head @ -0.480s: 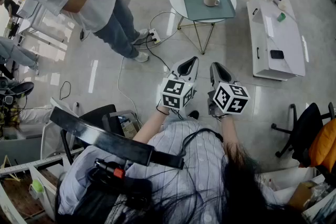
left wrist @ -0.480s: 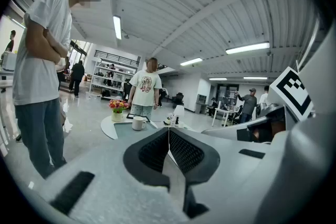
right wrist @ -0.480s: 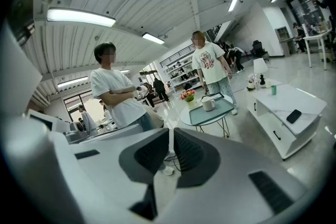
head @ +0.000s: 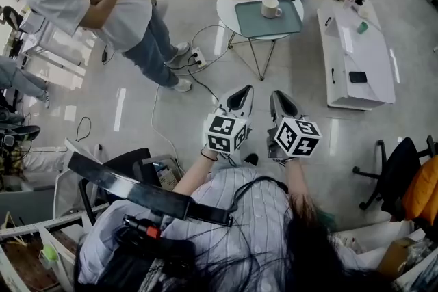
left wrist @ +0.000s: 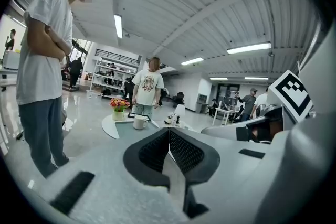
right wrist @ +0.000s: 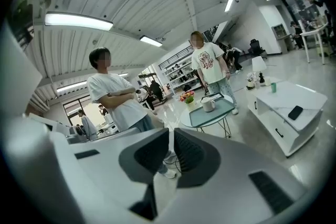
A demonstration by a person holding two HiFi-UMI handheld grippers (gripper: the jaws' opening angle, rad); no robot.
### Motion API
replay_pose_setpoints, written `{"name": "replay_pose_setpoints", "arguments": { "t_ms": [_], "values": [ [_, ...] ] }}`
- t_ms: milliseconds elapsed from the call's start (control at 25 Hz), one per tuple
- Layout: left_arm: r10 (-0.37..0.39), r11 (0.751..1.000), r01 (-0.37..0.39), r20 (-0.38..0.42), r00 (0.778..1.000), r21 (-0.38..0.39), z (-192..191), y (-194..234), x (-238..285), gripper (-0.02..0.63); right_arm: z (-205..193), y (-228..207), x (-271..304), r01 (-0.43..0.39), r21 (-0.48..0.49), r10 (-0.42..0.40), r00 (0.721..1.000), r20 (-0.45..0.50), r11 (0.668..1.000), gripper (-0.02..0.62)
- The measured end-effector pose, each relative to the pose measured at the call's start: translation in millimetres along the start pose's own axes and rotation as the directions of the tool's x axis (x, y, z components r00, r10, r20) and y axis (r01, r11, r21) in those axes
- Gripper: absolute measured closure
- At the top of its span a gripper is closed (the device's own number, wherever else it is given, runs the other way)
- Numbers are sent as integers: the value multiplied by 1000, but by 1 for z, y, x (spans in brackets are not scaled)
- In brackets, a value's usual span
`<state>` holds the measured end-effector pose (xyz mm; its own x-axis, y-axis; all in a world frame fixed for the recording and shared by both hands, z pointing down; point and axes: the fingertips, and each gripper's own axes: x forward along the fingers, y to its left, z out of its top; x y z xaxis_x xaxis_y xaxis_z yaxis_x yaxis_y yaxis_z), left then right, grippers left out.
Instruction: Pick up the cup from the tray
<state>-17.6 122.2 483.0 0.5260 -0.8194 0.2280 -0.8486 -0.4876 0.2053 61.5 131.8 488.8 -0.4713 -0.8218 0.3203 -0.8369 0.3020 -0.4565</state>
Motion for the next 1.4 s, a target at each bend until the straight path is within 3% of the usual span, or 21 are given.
{"name": "replay_pose_setpoints", "arguments": {
  "t_ms": [480, 840, 1400],
  "values": [
    [-9, 1000, 9, -16, 1000, -5, 6, 21, 28, 591, 8, -7, 32, 7, -12, -7, 1000, -20, 1000, 546],
    [-28, 999, 28, -35, 999, -20, 16, 57, 81, 591, 29, -30, 85, 43, 2, -43, 999, -29, 999, 546],
    [-94, 995, 93, -34, 995, -21, 65, 141, 153, 591, 80, -34, 191, 89, 34, -89, 996, -12, 995, 546]
  ]
}}
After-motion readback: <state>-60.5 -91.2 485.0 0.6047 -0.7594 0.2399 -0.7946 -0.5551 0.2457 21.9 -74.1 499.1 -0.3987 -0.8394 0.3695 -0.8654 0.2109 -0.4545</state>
